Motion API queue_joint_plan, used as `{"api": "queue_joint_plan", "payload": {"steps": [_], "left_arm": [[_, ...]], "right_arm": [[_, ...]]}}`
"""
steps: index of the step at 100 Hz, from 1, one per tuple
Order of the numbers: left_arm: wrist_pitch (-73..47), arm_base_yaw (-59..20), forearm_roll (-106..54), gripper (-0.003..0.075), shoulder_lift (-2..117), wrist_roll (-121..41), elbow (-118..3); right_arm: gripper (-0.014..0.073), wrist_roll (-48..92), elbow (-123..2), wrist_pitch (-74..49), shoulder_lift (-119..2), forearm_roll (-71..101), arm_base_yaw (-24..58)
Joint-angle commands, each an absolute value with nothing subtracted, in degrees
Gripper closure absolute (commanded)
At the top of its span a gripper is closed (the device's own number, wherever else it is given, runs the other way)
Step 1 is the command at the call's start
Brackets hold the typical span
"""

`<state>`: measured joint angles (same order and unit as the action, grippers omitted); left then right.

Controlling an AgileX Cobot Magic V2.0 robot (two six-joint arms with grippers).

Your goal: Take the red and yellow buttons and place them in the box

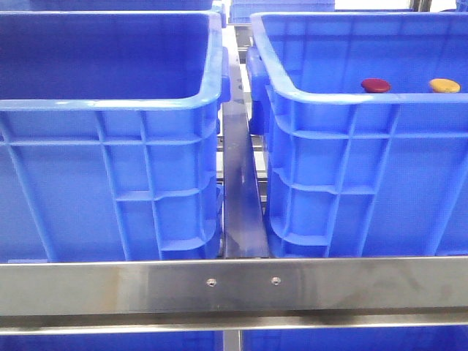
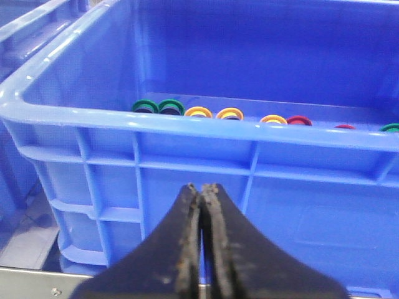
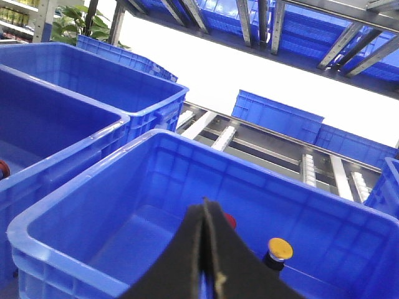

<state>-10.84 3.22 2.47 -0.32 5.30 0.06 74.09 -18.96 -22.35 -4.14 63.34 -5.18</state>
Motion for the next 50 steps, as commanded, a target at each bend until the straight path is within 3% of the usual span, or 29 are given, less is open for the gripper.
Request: {"api": "queue_joint_plan", "payload": {"steps": [1, 28, 50], "left_arm": [[-6.4, 3.2, 2.0, 0.0740, -2.0, 5.8, 3.1], [-6.4, 3.2, 2.0, 0.0740, -2.0, 5.8, 3.1], [-6.4, 3.2, 2.0, 0.0740, -2.0, 5.8, 3.1]], "right_arm": [[0.0662, 74.3, -20.5, -20.3, -4.9, 64.5, -5.5], [0.0662, 74.3, -19.0, -18.3, -4.9, 64.5, -5.5], [0.0662, 70.1, -16.5, -7.7, -4.9, 63.4, -4.6]]}}
